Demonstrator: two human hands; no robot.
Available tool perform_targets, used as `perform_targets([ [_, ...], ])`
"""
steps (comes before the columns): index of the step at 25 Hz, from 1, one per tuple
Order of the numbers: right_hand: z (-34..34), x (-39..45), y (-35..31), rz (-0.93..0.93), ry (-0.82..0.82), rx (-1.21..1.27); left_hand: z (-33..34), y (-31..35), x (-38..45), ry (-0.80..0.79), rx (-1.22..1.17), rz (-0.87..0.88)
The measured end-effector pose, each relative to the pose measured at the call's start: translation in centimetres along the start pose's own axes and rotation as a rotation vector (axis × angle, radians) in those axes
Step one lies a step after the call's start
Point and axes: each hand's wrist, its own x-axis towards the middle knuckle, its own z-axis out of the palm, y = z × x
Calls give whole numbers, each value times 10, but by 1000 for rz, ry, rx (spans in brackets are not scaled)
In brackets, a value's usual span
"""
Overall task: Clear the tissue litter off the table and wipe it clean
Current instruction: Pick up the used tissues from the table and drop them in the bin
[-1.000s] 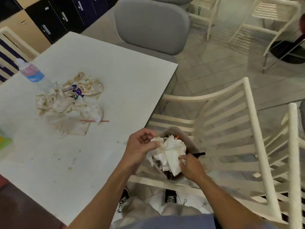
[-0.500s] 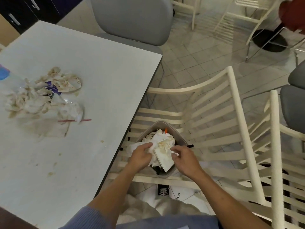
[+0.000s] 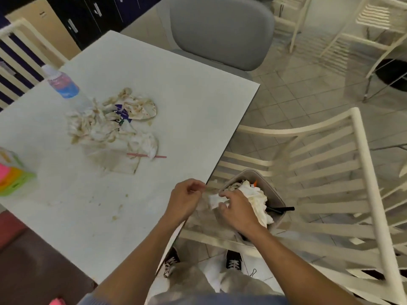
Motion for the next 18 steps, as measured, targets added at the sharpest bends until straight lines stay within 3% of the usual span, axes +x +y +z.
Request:
perform_targets([
  [7, 40, 57, -113, -193, -19, 25, -104, -30, 0, 221, -108, -71],
  [13, 74, 118, -185, -246, -43, -77, -176, -65, 5, 272, -176, -102],
  [18, 89, 159, -205, -235, -87, -167, -206, -75, 21, 245, -145, -72],
])
